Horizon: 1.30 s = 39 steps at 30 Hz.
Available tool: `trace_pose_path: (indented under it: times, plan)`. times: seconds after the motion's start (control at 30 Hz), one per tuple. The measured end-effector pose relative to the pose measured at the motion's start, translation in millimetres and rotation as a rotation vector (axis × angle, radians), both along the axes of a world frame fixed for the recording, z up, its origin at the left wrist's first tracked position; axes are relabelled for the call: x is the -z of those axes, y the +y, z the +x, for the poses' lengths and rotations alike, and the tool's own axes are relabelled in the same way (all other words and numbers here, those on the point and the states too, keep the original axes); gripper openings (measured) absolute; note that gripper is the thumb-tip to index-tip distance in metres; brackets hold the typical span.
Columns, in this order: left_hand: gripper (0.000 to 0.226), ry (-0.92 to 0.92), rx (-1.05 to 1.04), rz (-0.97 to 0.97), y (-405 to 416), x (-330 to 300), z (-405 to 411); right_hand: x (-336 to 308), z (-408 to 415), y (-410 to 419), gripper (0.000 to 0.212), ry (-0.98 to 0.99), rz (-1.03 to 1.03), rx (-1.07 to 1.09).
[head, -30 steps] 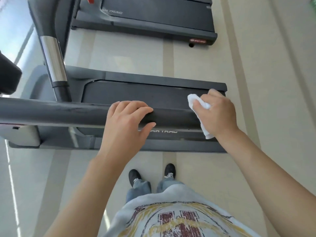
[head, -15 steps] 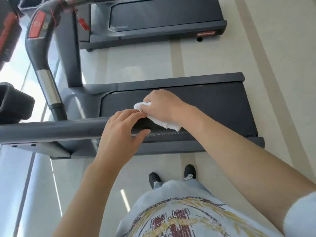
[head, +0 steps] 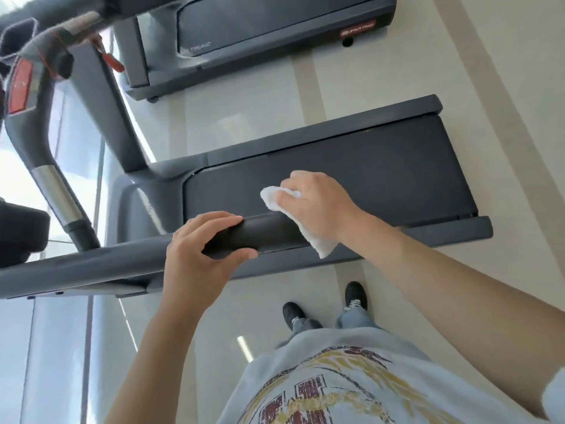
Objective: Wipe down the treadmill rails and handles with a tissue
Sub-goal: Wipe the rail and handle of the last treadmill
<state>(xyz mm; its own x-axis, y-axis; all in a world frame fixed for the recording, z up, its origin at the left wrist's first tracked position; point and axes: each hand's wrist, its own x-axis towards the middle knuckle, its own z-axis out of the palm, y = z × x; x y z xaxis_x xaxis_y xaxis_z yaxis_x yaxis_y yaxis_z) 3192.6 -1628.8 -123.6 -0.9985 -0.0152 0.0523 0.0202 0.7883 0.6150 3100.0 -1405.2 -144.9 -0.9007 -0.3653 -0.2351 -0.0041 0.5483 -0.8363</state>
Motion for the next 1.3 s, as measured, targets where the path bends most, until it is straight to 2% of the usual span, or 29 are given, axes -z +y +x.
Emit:
trace_pose_path:
  times: [0.13,0.23,0.3,0.37,0.43,0.47,0.53,0.57,0.6,0.63,0.67,0.73,0.8,0.83,0.97,1.07,1.3]
  plan:
    - [0.052,-0.027,-0.013,0.012,3.5,-4.0,-1.4,-19.9,-29.6,-28.8,0.042,-0.247,0.032,-0.281]
    - [0.053,-0.034,-0.030,0.038,7.1,-7.8,-0.7,-15.8,-41.7,-54.7,0.030,-0.295,0.177,-0.453]
    - [0.053,-0.048,-0.055,0.068,9.6,-10.1,-0.1,-14.5,-43.1,-55.9,0.028,-0.289,0.216,-0.481]
    - [0.052,-0.058,-0.062,0.082,11.4,-10.8,0.6,-21.2,-36.5,-42.0,0.030,-0.309,0.098,-0.418]
    - [0.052,-0.050,-0.057,0.088,11.6,-10.1,1.0,-25.4,-25.6,-23.2,0.032,-0.176,0.040,-0.386]
    - [0.051,-0.042,-0.054,0.089,11.0,-9.5,0.5,-23.5,-19.7,-13.4,0.031,-0.021,0.071,-0.402]
    - [0.051,-0.024,-0.048,0.086,9.8,-8.3,-0.7,-16.8,-5.4,3.4,0.011,0.338,0.194,-0.453]
    - [0.051,-0.017,-0.047,0.082,9.3,-7.7,-1.1,-10.7,-0.4,8.8,0.017,0.481,0.281,-0.482]
    - [0.051,-0.012,-0.046,0.078,8.5,-6.9,-1.6,-4.6,4.0,11.8,0.034,0.578,0.341,-0.494]
    - [0.051,-0.010,-0.045,0.078,8.5,-5.9,-2.2,-0.8,6.3,13.4,0.042,0.613,0.362,-0.469]
    - [0.051,-0.008,-0.046,0.078,8.5,-5.4,-2.7,1.4,6.6,10.3,0.038,0.606,0.356,-0.418]
    - [0.051,-0.004,-0.048,0.077,8.6,-4.8,-3.7,-6.9,0.6,-3.6,0.006,0.434,0.316,-0.296]
    - [0.051,-0.012,-0.055,0.079,8.1,-4.5,-4.2,-14.5,-15.5,-23.0,0.032,0.127,0.235,-0.261]
    - [0.052,-0.019,-0.063,0.086,8.0,-5.0,-3.8,-15.9,-22.9,-33.1,0.037,0.033,0.223,-0.290]
    - [0.053,-0.044,-0.082,0.128,9.7,-6.4,-2.1,-15.5,-35.4,-65.4,0.032,-0.090,0.275,-0.372]
    - [0.054,-0.053,-0.083,0.123,8.5,-4.6,-1.4,-17.1,-29.5,-63.4,0.033,-0.062,0.240,-0.321]
    - [0.052,-0.014,-0.018,0.066,0.8,1.7,-1.1,-6.7,8.8,-25.5,0.038,0.361,0.175,-0.072]
